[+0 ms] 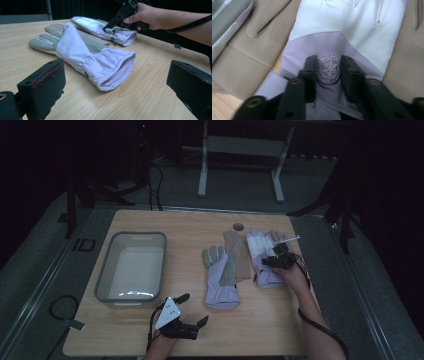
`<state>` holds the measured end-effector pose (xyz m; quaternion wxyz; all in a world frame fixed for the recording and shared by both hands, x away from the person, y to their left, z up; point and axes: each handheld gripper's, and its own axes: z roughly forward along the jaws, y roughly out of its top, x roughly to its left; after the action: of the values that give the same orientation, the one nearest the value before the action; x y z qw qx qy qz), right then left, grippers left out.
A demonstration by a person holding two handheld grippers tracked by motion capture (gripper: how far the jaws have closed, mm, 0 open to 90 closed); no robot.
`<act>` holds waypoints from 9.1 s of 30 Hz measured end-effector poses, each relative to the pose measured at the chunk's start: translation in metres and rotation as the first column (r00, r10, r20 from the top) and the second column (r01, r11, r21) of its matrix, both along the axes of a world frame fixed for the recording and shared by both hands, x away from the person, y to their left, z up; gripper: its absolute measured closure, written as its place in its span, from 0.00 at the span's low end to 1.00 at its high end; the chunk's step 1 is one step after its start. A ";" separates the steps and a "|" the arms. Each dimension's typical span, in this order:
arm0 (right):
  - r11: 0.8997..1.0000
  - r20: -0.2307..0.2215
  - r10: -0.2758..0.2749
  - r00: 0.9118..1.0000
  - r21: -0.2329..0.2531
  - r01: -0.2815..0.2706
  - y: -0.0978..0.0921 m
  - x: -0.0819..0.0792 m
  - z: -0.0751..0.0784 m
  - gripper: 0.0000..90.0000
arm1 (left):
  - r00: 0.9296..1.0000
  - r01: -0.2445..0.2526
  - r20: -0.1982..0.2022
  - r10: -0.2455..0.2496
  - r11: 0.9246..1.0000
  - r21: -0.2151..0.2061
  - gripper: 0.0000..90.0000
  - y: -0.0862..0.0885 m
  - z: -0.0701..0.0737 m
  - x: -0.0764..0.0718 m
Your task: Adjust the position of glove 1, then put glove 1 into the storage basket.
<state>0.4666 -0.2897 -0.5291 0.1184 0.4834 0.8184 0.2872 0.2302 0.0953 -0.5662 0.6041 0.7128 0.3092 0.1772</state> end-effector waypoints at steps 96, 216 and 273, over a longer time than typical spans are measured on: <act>0.943 0.119 0.298 0.947 0.116 -0.312 0.120 -0.101 0.044 0.16 | 0.989 -0.089 -0.109 0.096 0.993 0.071 0.02 -0.001 0.005 0.009; 0.920 0.053 0.285 0.957 0.266 -0.289 0.217 -0.079 0.101 0.88 | 0.840 0.105 -0.539 0.063 0.956 0.275 0.83 0.072 0.131 0.104; 0.899 -0.169 0.437 0.883 0.098 -0.426 0.388 -0.061 0.036 0.86 | 0.683 0.080 -0.680 0.267 0.898 0.433 0.70 0.187 0.065 0.098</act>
<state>0.4053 0.0978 -0.4935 -0.0399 0.3170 0.9043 0.2832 0.3284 0.2823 -0.5012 0.2496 0.8214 0.5123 -0.0238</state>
